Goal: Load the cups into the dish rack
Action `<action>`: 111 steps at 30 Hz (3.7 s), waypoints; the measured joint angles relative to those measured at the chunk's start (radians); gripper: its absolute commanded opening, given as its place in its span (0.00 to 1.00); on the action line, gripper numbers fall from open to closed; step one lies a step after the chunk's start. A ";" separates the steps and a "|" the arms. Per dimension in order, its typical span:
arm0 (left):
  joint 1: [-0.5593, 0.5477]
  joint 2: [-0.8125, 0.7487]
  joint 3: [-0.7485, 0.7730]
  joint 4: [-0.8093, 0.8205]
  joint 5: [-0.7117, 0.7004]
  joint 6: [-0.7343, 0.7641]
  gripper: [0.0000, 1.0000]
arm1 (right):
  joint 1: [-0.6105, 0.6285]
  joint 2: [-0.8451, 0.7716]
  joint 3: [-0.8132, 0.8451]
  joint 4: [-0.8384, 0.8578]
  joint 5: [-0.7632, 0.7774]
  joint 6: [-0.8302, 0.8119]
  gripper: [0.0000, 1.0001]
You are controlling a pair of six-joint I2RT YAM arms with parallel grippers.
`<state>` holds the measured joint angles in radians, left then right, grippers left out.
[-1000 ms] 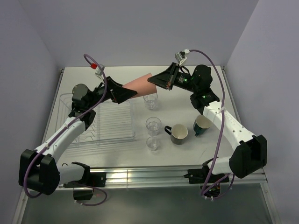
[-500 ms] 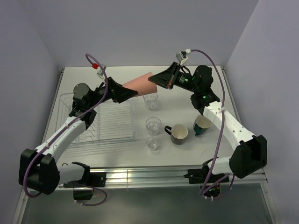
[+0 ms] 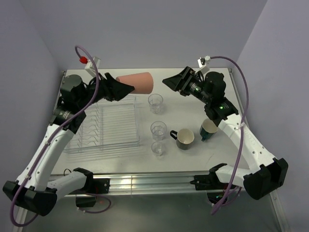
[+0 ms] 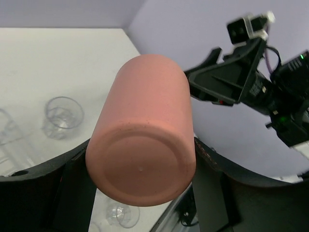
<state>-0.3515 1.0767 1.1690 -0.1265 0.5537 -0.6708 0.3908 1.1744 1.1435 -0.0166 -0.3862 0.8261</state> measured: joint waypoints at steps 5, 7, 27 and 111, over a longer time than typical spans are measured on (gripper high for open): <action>-0.002 -0.006 0.179 -0.311 -0.248 0.087 0.00 | 0.000 -0.022 0.000 -0.127 0.171 -0.090 0.67; -0.002 0.003 0.216 -0.417 -0.355 0.110 0.00 | 0.000 -0.022 0.000 -0.176 0.227 -0.121 0.68; 0.040 0.408 0.217 -0.770 -0.791 0.219 0.00 | 0.005 -0.033 -0.027 -0.383 0.406 -0.323 0.67; 0.118 0.195 0.401 -0.670 -0.703 0.266 0.99 | 0.469 -0.149 -0.270 -0.733 0.754 -0.227 0.59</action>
<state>-0.2333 1.2720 1.5700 -0.7967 -0.1497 -0.4049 0.8597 1.0252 0.8734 -0.7498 0.3676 0.5987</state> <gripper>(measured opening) 0.992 0.591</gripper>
